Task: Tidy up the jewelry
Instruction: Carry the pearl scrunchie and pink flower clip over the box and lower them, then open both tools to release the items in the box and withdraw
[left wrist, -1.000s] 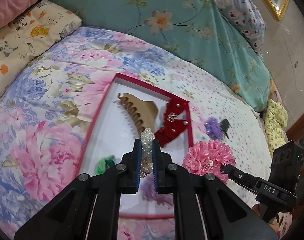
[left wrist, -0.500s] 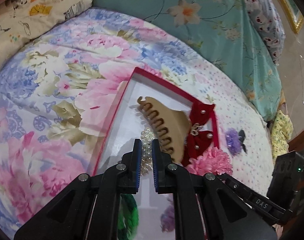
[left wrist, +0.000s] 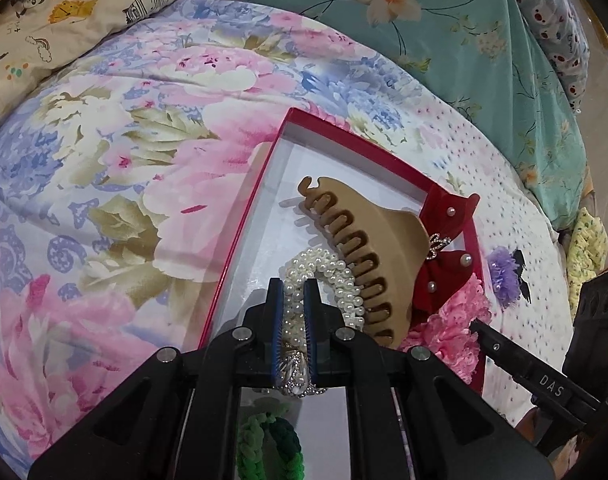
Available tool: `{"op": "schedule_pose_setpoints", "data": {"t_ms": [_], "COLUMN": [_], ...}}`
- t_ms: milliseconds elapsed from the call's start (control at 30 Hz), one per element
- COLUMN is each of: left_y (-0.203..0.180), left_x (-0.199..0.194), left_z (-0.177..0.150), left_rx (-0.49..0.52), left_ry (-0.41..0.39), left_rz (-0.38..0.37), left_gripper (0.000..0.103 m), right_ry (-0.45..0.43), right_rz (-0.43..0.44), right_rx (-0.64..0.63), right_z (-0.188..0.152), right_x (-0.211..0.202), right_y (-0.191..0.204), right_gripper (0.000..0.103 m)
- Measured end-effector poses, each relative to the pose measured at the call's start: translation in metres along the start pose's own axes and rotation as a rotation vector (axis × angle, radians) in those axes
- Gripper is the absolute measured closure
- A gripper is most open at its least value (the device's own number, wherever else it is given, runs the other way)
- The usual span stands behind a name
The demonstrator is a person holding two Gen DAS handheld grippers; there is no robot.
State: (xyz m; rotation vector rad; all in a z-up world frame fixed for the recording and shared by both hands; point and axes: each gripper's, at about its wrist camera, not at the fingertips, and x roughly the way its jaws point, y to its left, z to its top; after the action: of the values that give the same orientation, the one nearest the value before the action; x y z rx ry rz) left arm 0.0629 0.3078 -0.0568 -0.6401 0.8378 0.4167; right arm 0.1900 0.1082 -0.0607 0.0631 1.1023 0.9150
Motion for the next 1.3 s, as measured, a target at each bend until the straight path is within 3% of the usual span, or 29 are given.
{"op": "schedule_pose_setpoints", "data": {"t_ms": [400, 533, 667, 700, 767, 833, 1067, 1167, 1300], "left_y": [-0.006, -0.008, -0.008, -0.008, -0.008, -0.009, -0.014, -0.019, -0.028], "left_x": [0.003, 0.002, 0.001, 0.000, -0.004, -0.010, -0.027, -0.037, -0.052], "left_z": [0.000, -0.001, 0.000, 0.000, 0.000, 0.000, -0.006, -0.012, -0.023], "left_rx": [0.038, 0.049, 0.045, 0.043, 0.037, 0.036, 0.030, 0.026, 0.027], "left_ry": [0.013, 0.013, 0.021, 0.024, 0.024, 0.009, 0.005, -0.002, -0.008], "left_rz": [0.042, 0.057, 0.061, 0.061, 0.057, 0.061, 0.043, 0.031, 0.003], "left_gripper": [0.095, 0.095, 0.094, 0.093, 0.073, 0.060, 0.059, 0.052, 0.052], "right_ry": [-0.013, -0.033, -0.052, -0.054, -0.065, -0.075, -0.098, -0.112, -0.131], "right_rz": [0.028, 0.038, 0.053, 0.056, 0.066, 0.075, 0.095, 0.092, 0.079], "right_rx": [0.003, 0.005, 0.013, 0.015, 0.022, 0.029, 0.056, 0.080, 0.116], "right_z": [-0.003, -0.005, -0.006, -0.006, -0.007, -0.010, -0.023, -0.029, -0.038], "right_x": [-0.004, -0.016, -0.028, -0.030, -0.037, -0.044, -0.070, -0.083, -0.104], "right_y": [-0.002, -0.001, -0.001, -0.002, -0.003, -0.004, -0.015, -0.024, -0.043], "right_gripper": [0.088, 0.080, 0.078, 0.077, 0.077, 0.077, 0.075, 0.067, 0.067]}}
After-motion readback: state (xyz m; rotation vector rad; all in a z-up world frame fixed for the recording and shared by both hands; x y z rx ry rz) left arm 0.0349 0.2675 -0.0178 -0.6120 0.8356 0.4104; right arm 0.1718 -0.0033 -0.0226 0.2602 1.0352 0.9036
